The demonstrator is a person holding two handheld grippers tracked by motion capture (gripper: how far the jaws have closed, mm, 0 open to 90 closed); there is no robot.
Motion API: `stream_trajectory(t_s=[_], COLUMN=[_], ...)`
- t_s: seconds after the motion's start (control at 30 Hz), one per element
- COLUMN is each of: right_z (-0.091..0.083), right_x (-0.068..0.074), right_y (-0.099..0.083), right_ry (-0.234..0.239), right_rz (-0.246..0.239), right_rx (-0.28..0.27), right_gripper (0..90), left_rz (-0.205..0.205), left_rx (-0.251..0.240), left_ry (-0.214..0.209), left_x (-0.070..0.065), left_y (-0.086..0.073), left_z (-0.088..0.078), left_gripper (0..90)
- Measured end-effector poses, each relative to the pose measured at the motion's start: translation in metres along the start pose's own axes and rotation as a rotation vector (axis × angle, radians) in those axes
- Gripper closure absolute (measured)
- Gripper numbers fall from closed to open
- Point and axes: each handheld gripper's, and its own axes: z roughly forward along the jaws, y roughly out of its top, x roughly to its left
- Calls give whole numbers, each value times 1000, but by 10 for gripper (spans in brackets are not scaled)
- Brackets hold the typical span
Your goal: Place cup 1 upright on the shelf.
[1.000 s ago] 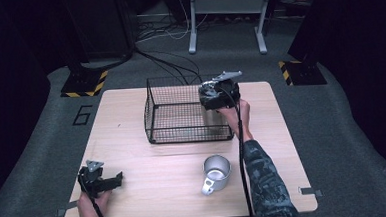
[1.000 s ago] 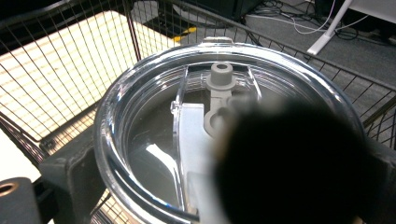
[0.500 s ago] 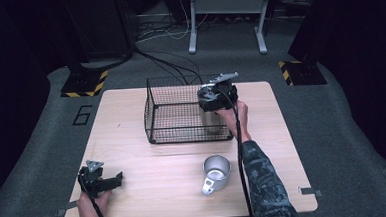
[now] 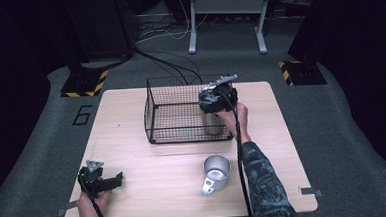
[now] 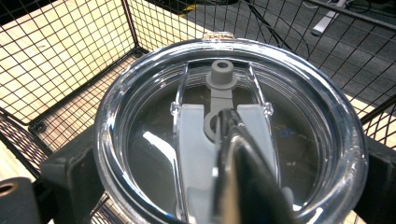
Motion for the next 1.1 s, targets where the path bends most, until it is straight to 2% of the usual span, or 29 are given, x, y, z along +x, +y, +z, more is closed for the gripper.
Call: stream_trajectory(t_s=[0.4, 0.67, 0.8, 1.0, 1.1], right_z=[5, -1, -3, -5, -9], right_x=[3, 6, 3, 3, 2], right_y=[-3, -3, -4, -3, -1], right_ry=[1, 11, 14, 41, 50], right_rz=[-2, 14, 26, 28, 33], right_rx=[8, 86, 106, 118, 104], right_gripper=[35, 31, 29, 0, 0], left_rz=[0, 0, 0, 0, -1], left_rx=[-1, 0, 0, 0, 0], left_ry=[0, 0, 0, 1, 0], left_x=[0, 0, 0, 0, 0], left_y=[0, 0, 0, 0, 0], left_z=[0, 0, 0, 0, 0], left_gripper=[11, 11, 10, 11, 11])
